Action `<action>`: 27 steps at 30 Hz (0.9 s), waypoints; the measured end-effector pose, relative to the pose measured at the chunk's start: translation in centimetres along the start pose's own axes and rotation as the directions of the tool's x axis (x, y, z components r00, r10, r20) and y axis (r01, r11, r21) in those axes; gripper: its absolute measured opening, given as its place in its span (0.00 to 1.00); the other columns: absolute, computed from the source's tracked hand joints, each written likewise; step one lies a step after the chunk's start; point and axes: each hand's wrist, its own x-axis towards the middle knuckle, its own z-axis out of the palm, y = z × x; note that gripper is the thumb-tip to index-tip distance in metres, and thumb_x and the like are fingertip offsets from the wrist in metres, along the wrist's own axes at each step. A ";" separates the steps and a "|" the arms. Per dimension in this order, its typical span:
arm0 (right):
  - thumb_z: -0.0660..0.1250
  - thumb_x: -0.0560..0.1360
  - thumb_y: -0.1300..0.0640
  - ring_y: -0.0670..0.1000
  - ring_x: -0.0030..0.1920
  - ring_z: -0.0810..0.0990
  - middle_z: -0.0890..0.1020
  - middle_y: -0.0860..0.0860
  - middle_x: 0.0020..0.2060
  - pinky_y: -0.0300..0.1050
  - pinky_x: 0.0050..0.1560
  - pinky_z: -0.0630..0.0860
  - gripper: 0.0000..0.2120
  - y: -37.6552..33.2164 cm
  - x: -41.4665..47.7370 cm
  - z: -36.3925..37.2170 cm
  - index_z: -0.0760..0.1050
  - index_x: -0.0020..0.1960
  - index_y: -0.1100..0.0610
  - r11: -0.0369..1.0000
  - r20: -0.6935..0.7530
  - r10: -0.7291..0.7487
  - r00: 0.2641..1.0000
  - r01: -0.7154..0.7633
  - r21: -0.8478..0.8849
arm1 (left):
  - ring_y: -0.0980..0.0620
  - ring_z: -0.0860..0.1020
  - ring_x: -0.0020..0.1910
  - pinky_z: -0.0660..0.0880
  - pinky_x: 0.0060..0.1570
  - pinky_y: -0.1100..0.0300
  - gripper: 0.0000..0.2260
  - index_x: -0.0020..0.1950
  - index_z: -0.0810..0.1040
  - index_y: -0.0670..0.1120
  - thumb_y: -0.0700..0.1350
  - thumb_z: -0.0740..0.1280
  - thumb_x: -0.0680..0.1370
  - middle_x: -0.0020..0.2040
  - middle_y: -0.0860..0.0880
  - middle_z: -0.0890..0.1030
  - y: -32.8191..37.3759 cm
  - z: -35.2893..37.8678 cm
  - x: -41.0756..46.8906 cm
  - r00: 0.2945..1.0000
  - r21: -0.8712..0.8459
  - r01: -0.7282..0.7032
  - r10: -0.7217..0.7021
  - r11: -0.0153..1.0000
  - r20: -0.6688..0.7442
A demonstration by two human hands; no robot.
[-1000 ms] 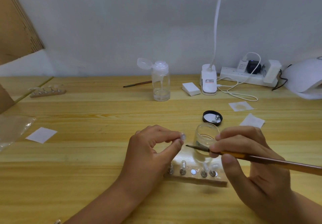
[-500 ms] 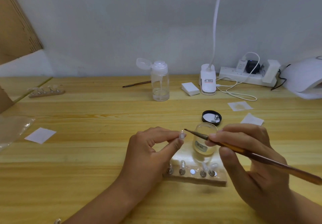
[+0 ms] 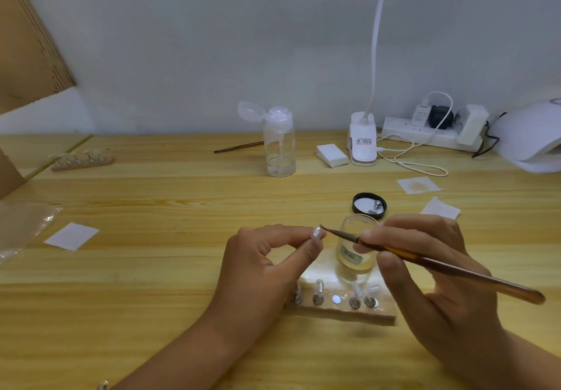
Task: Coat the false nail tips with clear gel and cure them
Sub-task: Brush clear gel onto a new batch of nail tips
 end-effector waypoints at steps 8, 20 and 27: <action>0.60 0.83 0.49 0.44 0.56 0.77 0.81 0.39 0.50 0.47 0.54 0.71 0.10 1.6 -0.9 -0.8 0.78 0.56 0.49 1.000 -0.054 -0.017 0.998 0.018 0.011 | 0.65 0.82 0.47 0.72 0.48 0.75 0.06 0.46 0.87 0.55 0.45 0.75 0.72 0.43 0.63 0.85 0.0 0.0 0.0 1.000 -0.008 0.011 -0.011 1.000 -0.013; 0.59 0.83 0.48 0.44 0.56 0.78 0.82 0.39 0.48 0.47 0.54 0.71 0.09 1.4 -0.9 -0.4 0.78 0.52 0.46 1.000 -0.045 -0.024 0.999 0.024 0.007 | 0.65 0.82 0.47 0.72 0.47 0.76 0.06 0.46 0.87 0.55 0.46 0.75 0.72 0.43 0.63 0.85 0.0 0.0 0.0 1.000 0.011 0.015 -0.015 1.000 -0.023; 0.59 0.83 0.48 0.43 0.56 0.77 0.79 0.38 0.51 0.48 0.52 0.72 0.11 1.5 -1.1 -0.2 0.79 0.52 0.47 0.998 -0.009 -0.057 0.998 0.057 0.005 | 0.65 0.82 0.46 0.72 0.47 0.75 0.06 0.46 0.87 0.56 0.45 0.75 0.72 0.43 0.63 0.85 0.0 -0.1 0.0 1.000 0.023 0.009 -0.008 1.000 -0.022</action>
